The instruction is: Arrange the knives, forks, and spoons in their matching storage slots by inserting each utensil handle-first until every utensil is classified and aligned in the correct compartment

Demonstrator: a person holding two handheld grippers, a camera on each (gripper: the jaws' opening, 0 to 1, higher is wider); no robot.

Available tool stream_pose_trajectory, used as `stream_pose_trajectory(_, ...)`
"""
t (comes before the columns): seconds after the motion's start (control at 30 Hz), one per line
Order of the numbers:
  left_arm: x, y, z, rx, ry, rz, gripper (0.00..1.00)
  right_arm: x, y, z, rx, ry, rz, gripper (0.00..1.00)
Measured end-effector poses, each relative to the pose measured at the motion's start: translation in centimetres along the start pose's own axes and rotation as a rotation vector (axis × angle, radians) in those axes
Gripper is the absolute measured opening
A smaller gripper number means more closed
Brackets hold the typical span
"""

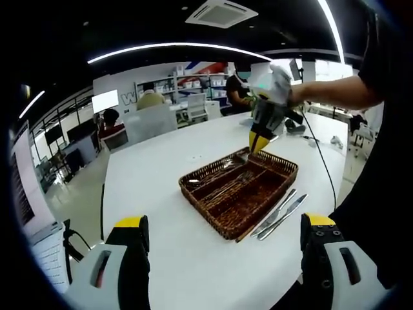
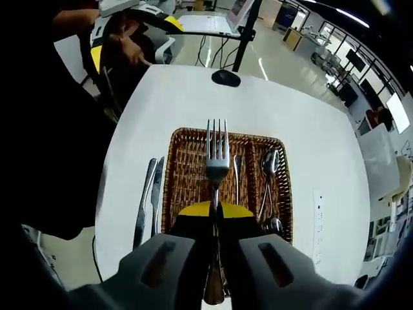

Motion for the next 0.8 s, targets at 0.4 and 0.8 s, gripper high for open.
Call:
stream_pose_trajectory(0.4, 0.3, -0.4, -0.6, -0.007, -0.003, 0.007, 0.99, -2.4, 0.4, -0.5, 0.030, 0.007, -0.026, 0.00)
stream_pose_trajectory(0.8, 0.5, -0.1, -0.6, -0.001, -0.002, 0.012, 0.99, -4.2, 0.3, -1.4, 0.056, 0.009, -0.041, 0.00)
Point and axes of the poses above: the point that each gripper's makers call its tool centre point, and the gripper's own axes: z roughly backward along the fingers, x roughly to its left, y roughly out of its underside, the point moved 3 cm from there along z, roughly backward along the fingers, and after that the axes turned 7 degrees about -y, right-handed, at the moved point
